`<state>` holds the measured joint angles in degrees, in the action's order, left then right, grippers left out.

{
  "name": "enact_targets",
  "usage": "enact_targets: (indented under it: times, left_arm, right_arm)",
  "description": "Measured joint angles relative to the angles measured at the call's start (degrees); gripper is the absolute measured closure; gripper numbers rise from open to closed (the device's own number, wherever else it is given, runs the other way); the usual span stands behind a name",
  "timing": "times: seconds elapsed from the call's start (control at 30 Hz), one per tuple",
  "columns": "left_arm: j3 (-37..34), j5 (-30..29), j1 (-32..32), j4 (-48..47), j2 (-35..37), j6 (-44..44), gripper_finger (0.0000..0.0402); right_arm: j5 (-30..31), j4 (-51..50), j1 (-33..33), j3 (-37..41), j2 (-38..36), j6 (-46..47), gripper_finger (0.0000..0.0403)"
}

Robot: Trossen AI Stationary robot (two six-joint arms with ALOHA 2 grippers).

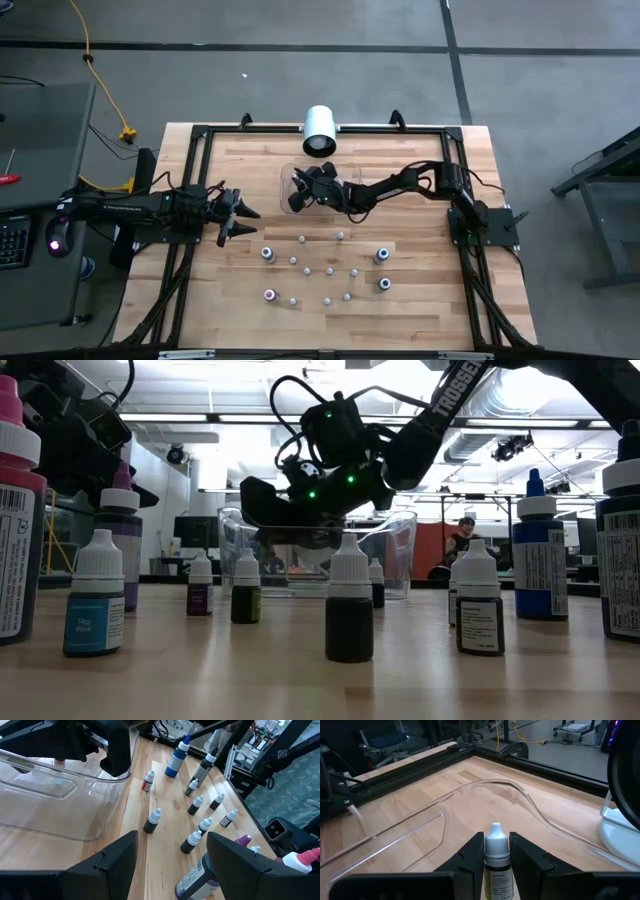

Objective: Pick & Place food coloring
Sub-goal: Put the small green food coloring bottle into the transparent bin, then put the small red food coloring bottle into the transparent bin

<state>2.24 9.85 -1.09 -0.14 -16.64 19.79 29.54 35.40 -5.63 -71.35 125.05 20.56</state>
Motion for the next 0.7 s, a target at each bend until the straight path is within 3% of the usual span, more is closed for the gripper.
enact_targets:
  times: [0.7]
  left_arm:
    - [0.0, 0.0, 0.0, 0.0, 0.0, 0.0, 0.0167]
  right_arm:
    - [0.6, 2.0, 0.3, 0.0, -0.3, -4.5, 0.0279]
